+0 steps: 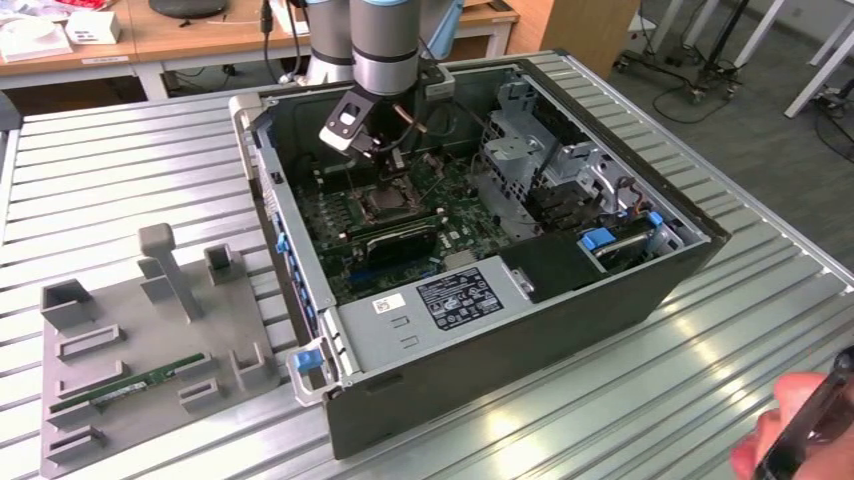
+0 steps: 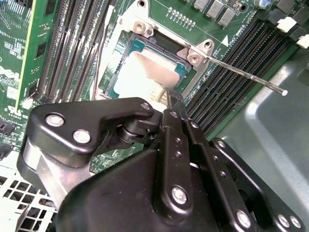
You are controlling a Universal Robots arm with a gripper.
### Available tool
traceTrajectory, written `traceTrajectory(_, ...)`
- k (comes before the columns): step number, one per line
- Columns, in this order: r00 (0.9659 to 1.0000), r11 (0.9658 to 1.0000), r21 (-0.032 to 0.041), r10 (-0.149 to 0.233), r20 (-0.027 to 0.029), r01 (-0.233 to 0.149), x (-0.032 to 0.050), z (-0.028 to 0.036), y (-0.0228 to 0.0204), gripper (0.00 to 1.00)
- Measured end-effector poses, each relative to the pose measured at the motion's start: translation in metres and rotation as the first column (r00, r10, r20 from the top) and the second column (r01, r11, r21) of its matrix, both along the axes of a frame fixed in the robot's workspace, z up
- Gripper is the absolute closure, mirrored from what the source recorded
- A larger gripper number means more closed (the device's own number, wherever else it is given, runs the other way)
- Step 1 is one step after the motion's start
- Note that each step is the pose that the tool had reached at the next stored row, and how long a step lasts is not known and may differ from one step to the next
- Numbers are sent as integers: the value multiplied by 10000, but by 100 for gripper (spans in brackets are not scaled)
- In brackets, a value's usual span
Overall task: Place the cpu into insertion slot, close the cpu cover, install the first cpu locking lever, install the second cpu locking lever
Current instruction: 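Place the cpu into insertion slot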
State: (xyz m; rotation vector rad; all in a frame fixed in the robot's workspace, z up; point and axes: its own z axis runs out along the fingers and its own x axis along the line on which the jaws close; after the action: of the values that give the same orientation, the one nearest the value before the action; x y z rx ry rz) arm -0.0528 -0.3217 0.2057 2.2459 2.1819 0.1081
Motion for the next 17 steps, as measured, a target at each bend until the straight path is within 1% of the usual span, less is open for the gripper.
traceTrajectory(6,10000,10000,0,3,0,-3,8,-2,0,89)
traceTrajectory(12,10000,10000,-1,-1,-1,1,65,-16,2,89)
traceTrajectory(17,10000,10000,-1,-13,0,13,68,-35,2,89)
